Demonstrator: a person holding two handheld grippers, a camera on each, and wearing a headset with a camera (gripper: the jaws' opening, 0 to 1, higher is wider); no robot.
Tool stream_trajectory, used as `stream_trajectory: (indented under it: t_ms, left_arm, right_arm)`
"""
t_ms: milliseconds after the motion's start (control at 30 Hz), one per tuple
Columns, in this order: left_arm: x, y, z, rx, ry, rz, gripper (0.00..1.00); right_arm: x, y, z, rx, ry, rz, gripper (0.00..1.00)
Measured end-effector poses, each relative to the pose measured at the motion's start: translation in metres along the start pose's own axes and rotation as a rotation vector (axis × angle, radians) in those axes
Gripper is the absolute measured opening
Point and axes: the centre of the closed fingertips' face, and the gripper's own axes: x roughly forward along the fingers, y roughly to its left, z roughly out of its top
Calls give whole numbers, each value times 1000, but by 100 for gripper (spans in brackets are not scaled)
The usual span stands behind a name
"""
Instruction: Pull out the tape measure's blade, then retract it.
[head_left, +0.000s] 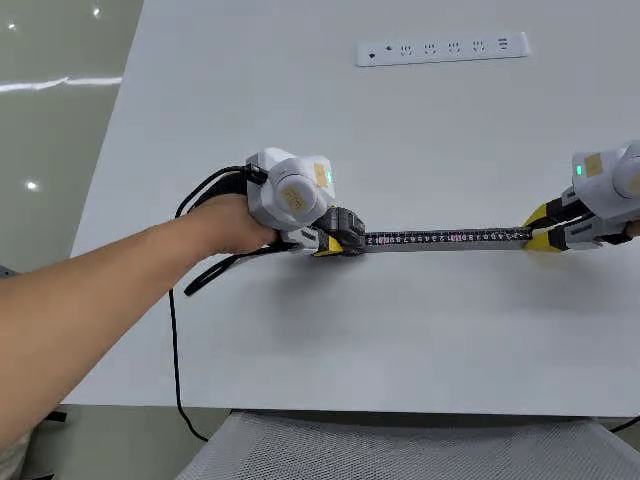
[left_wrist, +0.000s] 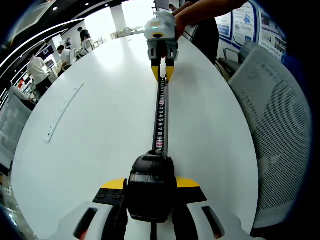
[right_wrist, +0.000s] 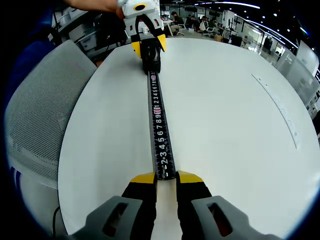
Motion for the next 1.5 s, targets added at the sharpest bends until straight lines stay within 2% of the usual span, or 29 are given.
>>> stream_trajectory:
  t_ms: [233, 600, 1100, 1367, 1500]
  left_arm:
    - [1, 0, 1, -9, -5, 3, 31]
    - [1, 1, 0, -25, -10, 16, 32]
    - [2, 8, -2, -109, -19, 38, 38]
    - [-5, 14, 2, -155, -38, 61, 44]
    - [-10, 15, 2, -205, -52, 79, 45]
  right_arm:
    - [0, 1, 1, -28, 19, -4, 12]
    - [-1, 1, 2, -19, 26, -13, 13]
    - [-2, -2, 3, 16, 42, -41, 16]
    - [-3, -2, 7, 37, 34, -60, 20]
    - [-7, -2, 7, 57, 33, -80, 22]
